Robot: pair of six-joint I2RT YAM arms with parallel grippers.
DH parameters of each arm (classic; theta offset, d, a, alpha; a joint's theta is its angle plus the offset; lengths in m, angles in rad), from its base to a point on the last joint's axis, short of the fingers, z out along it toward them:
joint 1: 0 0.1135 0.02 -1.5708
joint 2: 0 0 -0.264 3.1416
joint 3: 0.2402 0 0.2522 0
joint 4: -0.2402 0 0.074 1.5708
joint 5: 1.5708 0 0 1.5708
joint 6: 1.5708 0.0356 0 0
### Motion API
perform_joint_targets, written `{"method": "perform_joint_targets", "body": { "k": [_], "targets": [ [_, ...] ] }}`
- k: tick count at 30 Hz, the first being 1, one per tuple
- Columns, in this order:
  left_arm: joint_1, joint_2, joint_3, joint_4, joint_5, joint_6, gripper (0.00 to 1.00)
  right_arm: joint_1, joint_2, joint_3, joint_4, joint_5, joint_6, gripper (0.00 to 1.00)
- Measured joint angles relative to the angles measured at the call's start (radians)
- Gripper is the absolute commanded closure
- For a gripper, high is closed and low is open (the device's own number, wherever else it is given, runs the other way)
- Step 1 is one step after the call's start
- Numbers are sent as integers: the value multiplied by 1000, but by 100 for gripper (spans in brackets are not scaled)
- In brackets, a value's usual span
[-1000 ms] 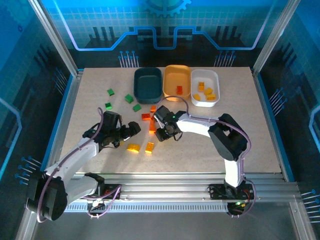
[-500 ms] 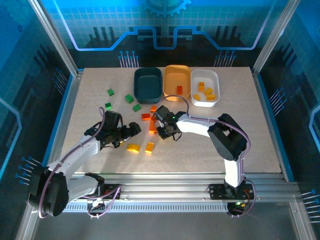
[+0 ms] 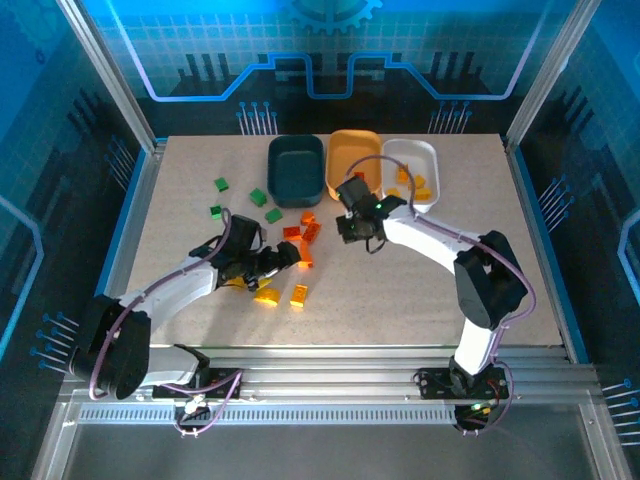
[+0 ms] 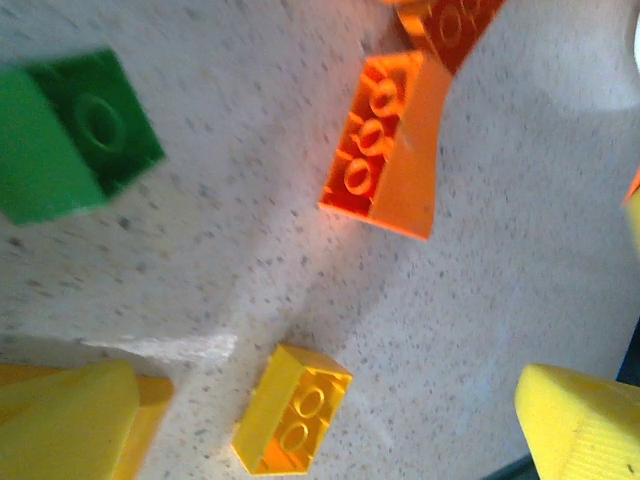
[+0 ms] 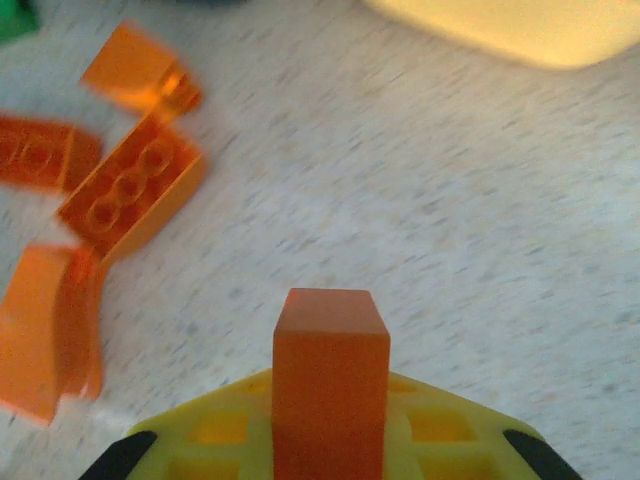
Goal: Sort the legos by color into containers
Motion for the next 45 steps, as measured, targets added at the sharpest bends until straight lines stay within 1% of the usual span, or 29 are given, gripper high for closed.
{"method": "perform_joint_targets", "body": {
  "k": [4, 8, 16, 17, 19, 22, 23, 25, 28, 30, 33, 35, 37, 38, 40, 41, 43, 45],
  "targets": [
    [-11, 23, 48, 3, 37, 0, 2, -81, 51, 120, -35, 3, -8, 77],
    [-20, 31, 53, 5, 67, 9, 2, -150, 190, 312, -82, -13, -15, 76],
    [-21, 29, 91, -40, 72, 56, 2, -200, 489, 661, -196, -46, -41, 74],
    [-21, 29, 98, -41, 72, 57, 2, -204, 515, 694, -205, -52, -42, 73],
    [-21, 28, 105, -41, 72, 57, 2, -210, 550, 747, -229, -59, -46, 65],
    [-21, 27, 116, -53, 71, 57, 1, -216, 584, 822, -259, -74, -56, 43],
    [-21, 27, 119, -55, 71, 58, 1, -216, 589, 843, -268, -77, -53, 40],
    [-21, 27, 134, -73, 69, 63, 1, -216, 591, 877, -284, -84, -61, 39],
    [-21, 26, 175, -106, 48, 81, 1, -214, 565, 862, -283, -83, -63, 40],
    [-16, 11, 193, -123, 30, 88, 1, -207, 497, 759, -258, -83, -52, 38],
    [4, -34, 200, -160, -16, 98, 1, -166, 362, 584, -232, -83, -18, 30],
    [33, -68, 200, -196, -45, 97, 1, -100, 259, 459, -200, -84, 26, 22],
    [79, -107, 193, -222, -66, 87, 1, -8, 190, 381, -183, -85, 58, 16],
    [108, -137, 181, -230, -76, 77, 1, 53, 168, 354, -170, -91, 77, 13],
    [142, -198, 150, -254, -90, 66, 1, 150, 155, 322, -149, -97, 115, 9],
    [152, -238, 133, -275, -100, 58, 1, 185, 155, 310, -141, -102, 128, 8],
    [154, -315, 106, -305, -105, 45, 1, 230, 167, 291, -140, -112, 158, 6],
    [154, -399, 77, -327, -104, 35, 1, 238, 191, 290, -140, -114, 182, 7]
  ]
}}
